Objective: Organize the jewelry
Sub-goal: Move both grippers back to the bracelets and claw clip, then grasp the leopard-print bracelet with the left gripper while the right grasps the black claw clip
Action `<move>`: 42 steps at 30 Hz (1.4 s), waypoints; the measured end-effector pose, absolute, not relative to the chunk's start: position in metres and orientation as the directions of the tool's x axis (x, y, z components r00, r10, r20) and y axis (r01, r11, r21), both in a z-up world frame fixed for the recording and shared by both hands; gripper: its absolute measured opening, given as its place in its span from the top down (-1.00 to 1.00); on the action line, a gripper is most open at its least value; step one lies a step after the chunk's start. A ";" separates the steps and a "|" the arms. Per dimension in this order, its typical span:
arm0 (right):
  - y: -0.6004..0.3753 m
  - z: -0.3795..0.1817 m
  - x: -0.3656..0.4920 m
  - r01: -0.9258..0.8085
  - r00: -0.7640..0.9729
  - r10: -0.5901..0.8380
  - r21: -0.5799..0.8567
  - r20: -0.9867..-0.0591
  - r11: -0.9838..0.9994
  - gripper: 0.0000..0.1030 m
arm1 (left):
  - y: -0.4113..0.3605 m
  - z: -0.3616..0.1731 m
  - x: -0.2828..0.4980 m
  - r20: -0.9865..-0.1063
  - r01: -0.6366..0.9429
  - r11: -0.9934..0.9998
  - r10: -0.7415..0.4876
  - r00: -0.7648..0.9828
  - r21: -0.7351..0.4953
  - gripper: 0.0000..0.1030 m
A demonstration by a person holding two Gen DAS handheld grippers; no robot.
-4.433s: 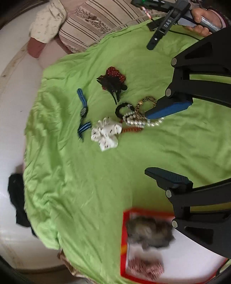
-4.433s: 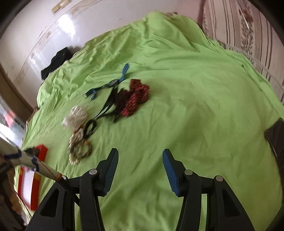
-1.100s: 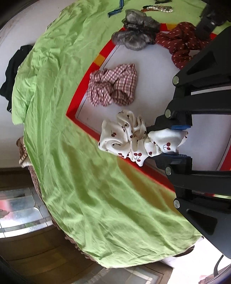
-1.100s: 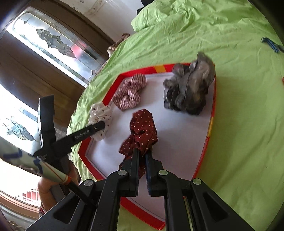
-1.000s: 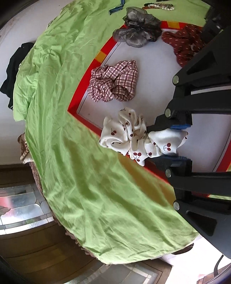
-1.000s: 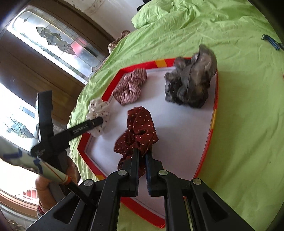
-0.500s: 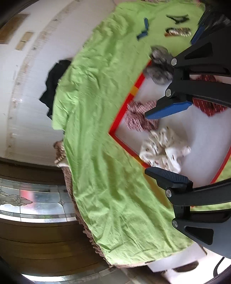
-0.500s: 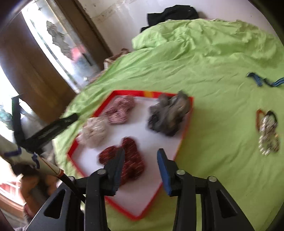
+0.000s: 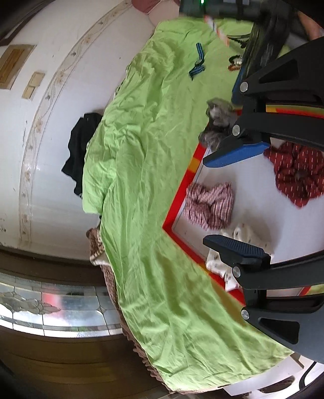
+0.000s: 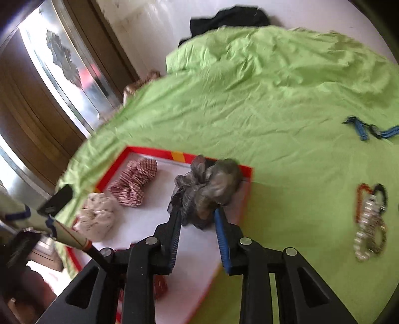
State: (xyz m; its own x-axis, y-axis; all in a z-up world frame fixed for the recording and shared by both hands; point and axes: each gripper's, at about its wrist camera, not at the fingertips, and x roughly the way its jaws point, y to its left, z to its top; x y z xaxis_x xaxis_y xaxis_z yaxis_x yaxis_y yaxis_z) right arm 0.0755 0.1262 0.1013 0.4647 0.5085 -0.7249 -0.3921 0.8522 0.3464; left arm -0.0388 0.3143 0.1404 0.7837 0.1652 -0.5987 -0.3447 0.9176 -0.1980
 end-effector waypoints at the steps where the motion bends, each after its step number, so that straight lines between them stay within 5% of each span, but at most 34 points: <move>1: 0.109 0.108 0.067 -0.382 0.480 0.512 0.355 -0.713 0.853 0.26 | 0.309 0.142 -0.039 -0.595 -0.332 0.922 0.156 0.789 -0.199 -0.07; 10: -0.101 0.109 0.010 -0.111 0.631 0.278 0.270 -0.724 0.956 0.14 | 0.200 0.154 -0.039 -0.624 -0.074 0.974 -0.077 0.778 -0.213 -0.07; 17: -0.204 0.072 0.007 0.073 0.683 0.254 0.409 -0.685 0.909 0.14 | 0.087 0.127 0.015 -0.745 0.104 0.959 -0.272 0.609 -0.265 -0.07; 27: -0.238 0.053 0.064 0.079 0.729 0.303 0.515 -0.614 0.854 -0.09 | 0.012 0.058 0.092 -0.840 0.106 0.957 -0.287 0.460 -0.269 -0.07; 35: -0.234 0.036 0.101 -0.013 0.713 0.369 0.514 -0.597 0.858 -0.56 | -0.013 0.035 0.130 -0.861 0.147 0.967 -0.252 0.442 -0.208 0.05; 36: -0.230 0.034 0.104 -0.025 0.707 0.367 0.497 -0.605 0.868 -0.56 | -0.015 0.033 0.131 -0.863 0.148 0.969 -0.245 0.441 -0.199 0.10; 38: -0.222 0.032 0.106 -0.043 0.702 0.353 0.458 -0.619 0.888 -0.56 | -0.018 0.029 0.132 -0.873 0.141 0.976 -0.213 0.438 -0.168 0.58; 40: -0.216 0.030 0.108 -0.057 0.700 0.341 0.427 -0.627 0.902 -0.51 | -0.018 0.029 0.132 -0.875 0.132 0.977 -0.211 0.435 -0.170 0.71; 42: -0.213 0.029 0.109 -0.069 0.694 0.338 0.409 -0.635 0.910 0.03 | -0.016 0.033 0.128 -0.869 0.116 0.977 -0.213 0.446 -0.180 0.73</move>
